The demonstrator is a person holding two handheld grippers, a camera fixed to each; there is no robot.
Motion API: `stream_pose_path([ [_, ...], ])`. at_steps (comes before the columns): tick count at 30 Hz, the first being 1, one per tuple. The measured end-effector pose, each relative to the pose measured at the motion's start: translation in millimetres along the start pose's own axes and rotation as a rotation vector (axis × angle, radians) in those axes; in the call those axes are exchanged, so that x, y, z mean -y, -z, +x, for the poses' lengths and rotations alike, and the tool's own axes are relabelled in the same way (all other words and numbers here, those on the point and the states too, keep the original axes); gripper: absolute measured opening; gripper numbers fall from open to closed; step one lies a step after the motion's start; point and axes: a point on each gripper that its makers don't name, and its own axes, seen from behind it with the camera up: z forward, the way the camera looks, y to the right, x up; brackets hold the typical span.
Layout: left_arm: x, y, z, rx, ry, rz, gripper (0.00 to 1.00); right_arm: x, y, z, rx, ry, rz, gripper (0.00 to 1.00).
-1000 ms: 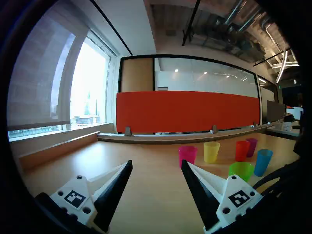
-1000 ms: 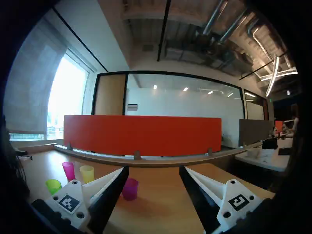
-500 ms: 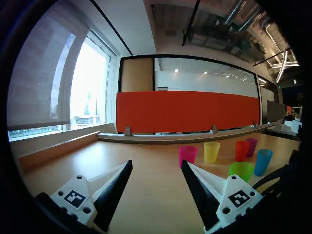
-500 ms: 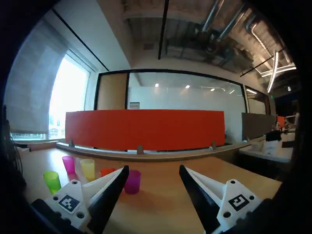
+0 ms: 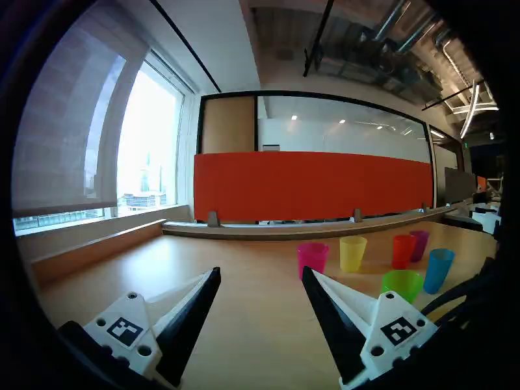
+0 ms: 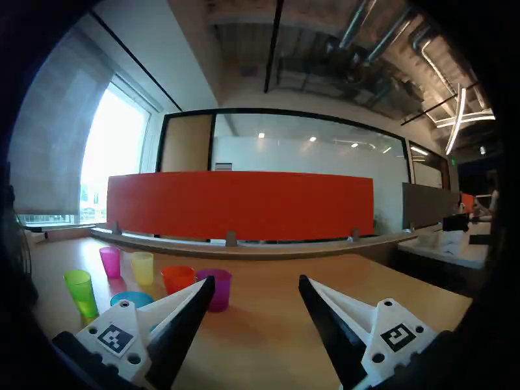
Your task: Pour water
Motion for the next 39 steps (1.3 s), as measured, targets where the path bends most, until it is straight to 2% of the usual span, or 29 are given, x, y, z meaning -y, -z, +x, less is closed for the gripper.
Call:
stream_pose_path([
  [18, 0.2, 0.2, 0.1, 0.0, 0.0, 0.0, 0.92, -0.3, -2.9, -14.0, 0.049, -0.017, -0.003, 1.0],
  [39, 0.1, 0.3, -0.4, 0.0, 0.0, 0.0, 0.93, -1.8, -1.3, -13.1, 0.049, -0.018, -0.004, 1.0],
])
